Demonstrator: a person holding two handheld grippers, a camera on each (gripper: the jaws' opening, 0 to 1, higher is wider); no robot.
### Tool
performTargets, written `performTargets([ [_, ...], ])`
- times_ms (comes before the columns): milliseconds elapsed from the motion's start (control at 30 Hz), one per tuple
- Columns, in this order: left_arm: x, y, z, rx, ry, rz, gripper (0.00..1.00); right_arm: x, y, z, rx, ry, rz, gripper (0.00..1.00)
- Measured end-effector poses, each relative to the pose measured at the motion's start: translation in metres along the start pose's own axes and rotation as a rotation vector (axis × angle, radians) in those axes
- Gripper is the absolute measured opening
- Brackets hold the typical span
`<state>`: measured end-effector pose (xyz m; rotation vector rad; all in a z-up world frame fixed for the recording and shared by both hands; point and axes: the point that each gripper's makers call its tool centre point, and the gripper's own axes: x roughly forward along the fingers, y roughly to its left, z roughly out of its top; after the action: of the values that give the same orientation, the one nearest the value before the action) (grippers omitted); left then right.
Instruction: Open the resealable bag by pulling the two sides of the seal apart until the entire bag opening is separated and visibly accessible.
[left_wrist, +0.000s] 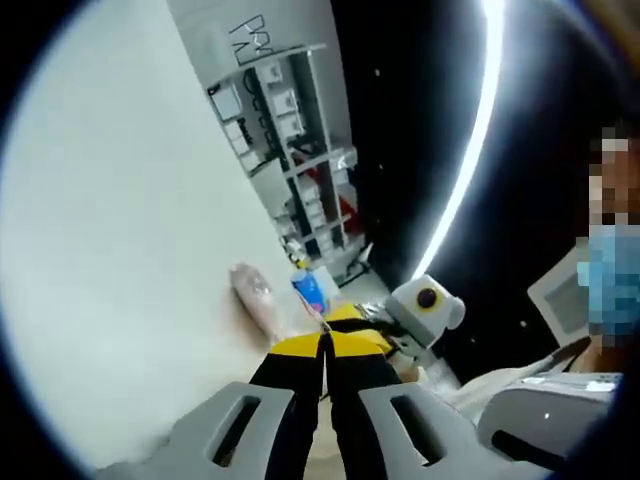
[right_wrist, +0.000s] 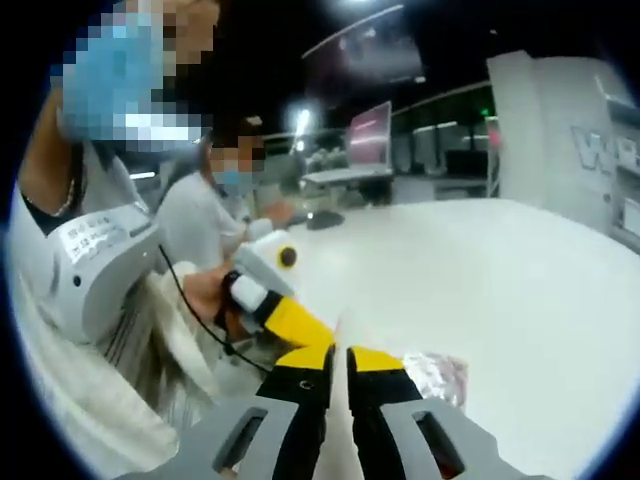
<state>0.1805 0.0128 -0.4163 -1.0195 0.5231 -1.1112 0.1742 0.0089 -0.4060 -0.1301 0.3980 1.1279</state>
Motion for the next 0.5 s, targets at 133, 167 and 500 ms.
performTargets([
  [133, 0.0002, 0.0002, -0.0009, 0.007, 0.0, 0.003, 0.01, -0.0003, 0.0008, -0.0003, 0.015, -0.004, 0.009, 0.0],
  [167, 0.0002, 0.0002, -0.001, 0.009, 0.001, 0.003, 0.01, -0.0003, 0.0009, -0.0003, 0.016, -0.006, 0.01, 0.0],
  [500, -0.0001, -0.001, -0.0024, -0.001, -0.004, -0.003, 0.01, -0.0015, -0.002, 0.0001, 0.05, -0.053, -0.015, 0.0],
])
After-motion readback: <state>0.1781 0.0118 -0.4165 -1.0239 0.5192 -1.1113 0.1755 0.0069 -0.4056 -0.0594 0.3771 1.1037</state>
